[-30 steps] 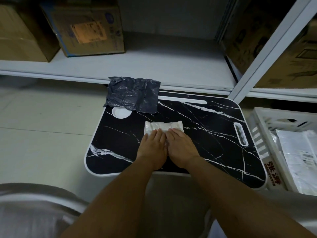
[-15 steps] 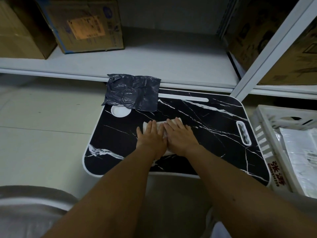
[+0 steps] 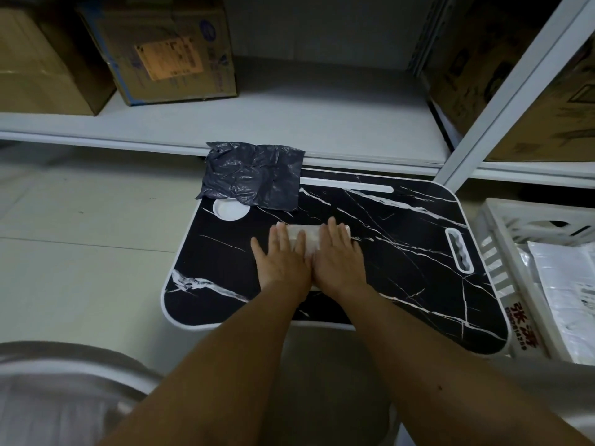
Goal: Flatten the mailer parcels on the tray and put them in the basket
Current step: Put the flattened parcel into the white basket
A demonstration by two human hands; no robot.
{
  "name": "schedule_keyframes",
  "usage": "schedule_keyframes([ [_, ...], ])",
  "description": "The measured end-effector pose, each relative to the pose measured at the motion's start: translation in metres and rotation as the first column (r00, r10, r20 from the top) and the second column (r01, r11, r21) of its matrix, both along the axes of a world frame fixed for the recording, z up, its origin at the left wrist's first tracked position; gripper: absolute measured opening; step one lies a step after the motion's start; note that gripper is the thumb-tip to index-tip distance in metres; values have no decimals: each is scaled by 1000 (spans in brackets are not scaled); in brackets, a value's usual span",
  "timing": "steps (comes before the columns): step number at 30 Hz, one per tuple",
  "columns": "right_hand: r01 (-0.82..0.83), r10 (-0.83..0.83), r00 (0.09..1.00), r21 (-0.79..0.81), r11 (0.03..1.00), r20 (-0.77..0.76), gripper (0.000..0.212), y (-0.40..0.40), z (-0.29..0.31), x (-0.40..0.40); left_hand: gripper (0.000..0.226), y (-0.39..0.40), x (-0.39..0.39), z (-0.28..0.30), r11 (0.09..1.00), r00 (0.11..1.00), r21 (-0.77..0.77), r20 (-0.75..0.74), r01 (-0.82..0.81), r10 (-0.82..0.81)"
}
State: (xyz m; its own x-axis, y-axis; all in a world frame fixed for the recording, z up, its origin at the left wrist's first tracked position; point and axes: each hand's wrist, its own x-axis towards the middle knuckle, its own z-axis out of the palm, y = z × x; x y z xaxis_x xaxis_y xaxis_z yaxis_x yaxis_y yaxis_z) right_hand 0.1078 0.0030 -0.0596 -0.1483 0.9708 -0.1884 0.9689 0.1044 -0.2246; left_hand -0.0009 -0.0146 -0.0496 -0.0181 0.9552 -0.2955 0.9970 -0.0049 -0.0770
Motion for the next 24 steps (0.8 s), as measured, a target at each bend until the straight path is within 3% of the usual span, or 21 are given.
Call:
schedule_keyframes([
  [2,28,-32,999,165,986,24,62,-14,2,2,61,-13,1,-2,994,998,86,15,63,-64],
  [5,-57,34,997,326,944,76,50,-43,-4,6,68,-38,-1,-11,960,968,131,7,249,-253],
  [9,-141,95,973,217,966,210,59,-76,-23,10,67,-63,-9,-27,948,949,83,52,307,-312],
  [16,-171,147,970,112,979,195,76,-79,-22,15,63,-63,-18,-23,942,932,56,136,332,-337],
  [20,-189,160,969,153,970,187,55,-71,-13,13,61,-59,-15,-17,948,933,96,169,305,-317],
  [24,-305,267,939,167,938,215,35,-42,7,13,51,-32,-7,-12,918,927,177,64,354,-370],
])
